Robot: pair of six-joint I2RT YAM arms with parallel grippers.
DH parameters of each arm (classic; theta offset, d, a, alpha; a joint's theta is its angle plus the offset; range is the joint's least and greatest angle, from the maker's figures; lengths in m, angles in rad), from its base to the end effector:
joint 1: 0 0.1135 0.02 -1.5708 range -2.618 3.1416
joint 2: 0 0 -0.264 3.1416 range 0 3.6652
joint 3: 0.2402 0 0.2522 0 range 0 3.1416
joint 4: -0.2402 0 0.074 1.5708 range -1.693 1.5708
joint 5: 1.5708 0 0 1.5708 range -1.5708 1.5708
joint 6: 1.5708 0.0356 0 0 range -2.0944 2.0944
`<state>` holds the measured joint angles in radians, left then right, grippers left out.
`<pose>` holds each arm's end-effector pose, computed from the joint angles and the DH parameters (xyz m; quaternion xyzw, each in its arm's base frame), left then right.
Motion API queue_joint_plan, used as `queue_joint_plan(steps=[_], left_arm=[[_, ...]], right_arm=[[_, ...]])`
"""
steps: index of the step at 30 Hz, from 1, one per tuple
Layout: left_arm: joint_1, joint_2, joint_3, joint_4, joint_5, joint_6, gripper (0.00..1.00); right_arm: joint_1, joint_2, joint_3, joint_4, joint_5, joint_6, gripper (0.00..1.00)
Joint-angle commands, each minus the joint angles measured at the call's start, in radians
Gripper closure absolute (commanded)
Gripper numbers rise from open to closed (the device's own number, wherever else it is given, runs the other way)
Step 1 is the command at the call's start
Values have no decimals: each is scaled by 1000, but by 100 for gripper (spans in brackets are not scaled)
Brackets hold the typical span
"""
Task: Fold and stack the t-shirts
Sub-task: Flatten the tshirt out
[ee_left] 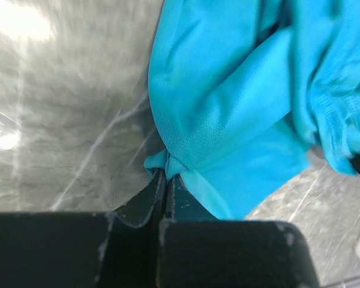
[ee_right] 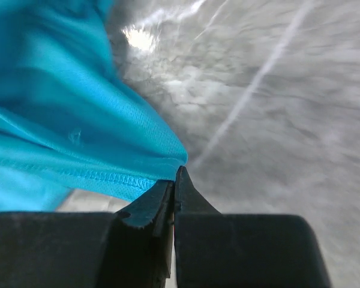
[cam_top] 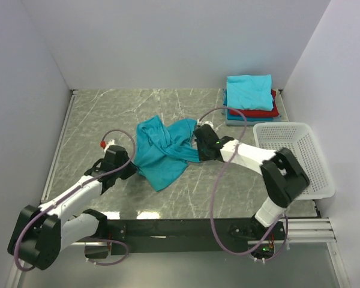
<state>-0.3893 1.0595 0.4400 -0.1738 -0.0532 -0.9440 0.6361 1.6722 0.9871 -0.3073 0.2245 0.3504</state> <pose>0.1876 -0.0749 0.1723 -0.2630 0.8869 -0.2150 0.3130 0.2732 0.1919 0.1766 -0.1040 0.9473 0.0396 0.3004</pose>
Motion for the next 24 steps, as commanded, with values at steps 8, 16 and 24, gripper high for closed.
queue_joint_plan(steps=[8, 16, 24], left_arm=[[15, -271, 313, -237, -281, 62, 93], [15, -411, 566, -182, -307, 137, 94], [15, -478, 772, -219, -459, 201, 95]], right_arm=[[-165, -506, -13, -79, -152, -17, 100], [-174, -787, 177, -156, -198, -83, 100], [-176, -943, 373, -194, -73, -106, 100]])
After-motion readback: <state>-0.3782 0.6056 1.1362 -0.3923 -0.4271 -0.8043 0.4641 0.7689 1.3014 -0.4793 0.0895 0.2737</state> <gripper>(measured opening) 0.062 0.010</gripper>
